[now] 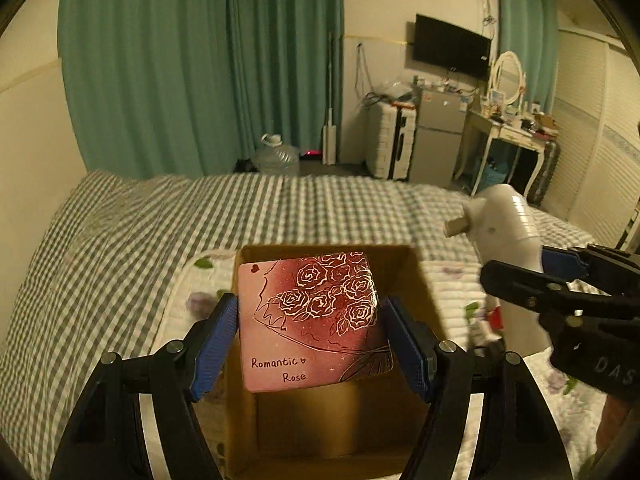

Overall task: Organize rigid objects
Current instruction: 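Carry the tin and bottle into the cardboard box and open both tools, then grasp the light blue earbud case with the right tool while the left tool grasps the black cylinder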

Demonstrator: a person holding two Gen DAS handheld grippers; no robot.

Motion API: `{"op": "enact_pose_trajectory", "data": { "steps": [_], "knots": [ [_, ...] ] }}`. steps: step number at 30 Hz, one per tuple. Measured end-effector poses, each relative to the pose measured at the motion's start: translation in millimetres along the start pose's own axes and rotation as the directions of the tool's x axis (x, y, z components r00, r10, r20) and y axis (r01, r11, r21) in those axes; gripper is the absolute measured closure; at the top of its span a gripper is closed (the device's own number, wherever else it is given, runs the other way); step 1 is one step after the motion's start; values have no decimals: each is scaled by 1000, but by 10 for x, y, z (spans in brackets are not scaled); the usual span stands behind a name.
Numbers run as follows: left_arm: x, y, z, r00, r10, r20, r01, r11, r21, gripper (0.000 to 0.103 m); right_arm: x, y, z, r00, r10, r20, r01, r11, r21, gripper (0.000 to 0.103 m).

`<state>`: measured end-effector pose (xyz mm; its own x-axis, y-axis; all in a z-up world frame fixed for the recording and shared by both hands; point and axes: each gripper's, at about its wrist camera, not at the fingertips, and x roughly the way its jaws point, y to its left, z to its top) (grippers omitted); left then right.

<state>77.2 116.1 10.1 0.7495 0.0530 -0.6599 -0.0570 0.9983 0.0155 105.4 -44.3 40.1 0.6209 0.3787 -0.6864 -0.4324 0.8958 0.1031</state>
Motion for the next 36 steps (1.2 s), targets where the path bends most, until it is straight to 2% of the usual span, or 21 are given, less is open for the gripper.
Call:
{"op": "enact_pose_trajectory", "data": {
  "steps": [5, 10, 19, 23, 25, 26, 27, 32, 36],
  "knots": [
    [348, 141, -124, 998, 10, -57, -11, 1000, -3, 30, 586, 204, 11, 998, 33, -62, -34, 999, -12, 60],
    [579, 122, -234, 997, 1, -81, 0, 1000, 17, 30, 1016, 167, -68, 993, 45, -108, -44, 999, 4, 60],
    [726, 99, -281, 995, 12, -99, -9, 999, 32, 27, 1280, 89, -152, 991, 57, -121, -54, 998, 27, 60],
    [691, 108, -285, 994, 20, -106, -16, 999, 34, 27, 1218, 83, -139, 991, 63, -118, -57, 997, 49, 57],
    [599, 97, -274, 996, 24, -88, -21, 999, 39, 26, 1127, 40, -127, 991, 93, -99, -86, 993, 76, 44],
    [545, 88, -265, 996, 38, -80, -35, 999, 40, 26, 1061, 16, -117, 990, 111, -85, -104, 990, 91, 32],
    [485, 81, -257, 996, 52, -72, -50, 998, 39, 26, 985, -4, -109, 992, 107, -67, -101, 990, 97, 27],
    [153, -17, -176, 998, 57, -37, -56, 998, 30, 26, 521, -158, -57, 998, 61, 2, -61, 993, 97, 27],
    [-116, -267, -106, 999, 50, 0, -50, 998, 49, 26, 101, -413, -74, 999, 11, 47, -16, 994, 111, 27]
  ]
}}
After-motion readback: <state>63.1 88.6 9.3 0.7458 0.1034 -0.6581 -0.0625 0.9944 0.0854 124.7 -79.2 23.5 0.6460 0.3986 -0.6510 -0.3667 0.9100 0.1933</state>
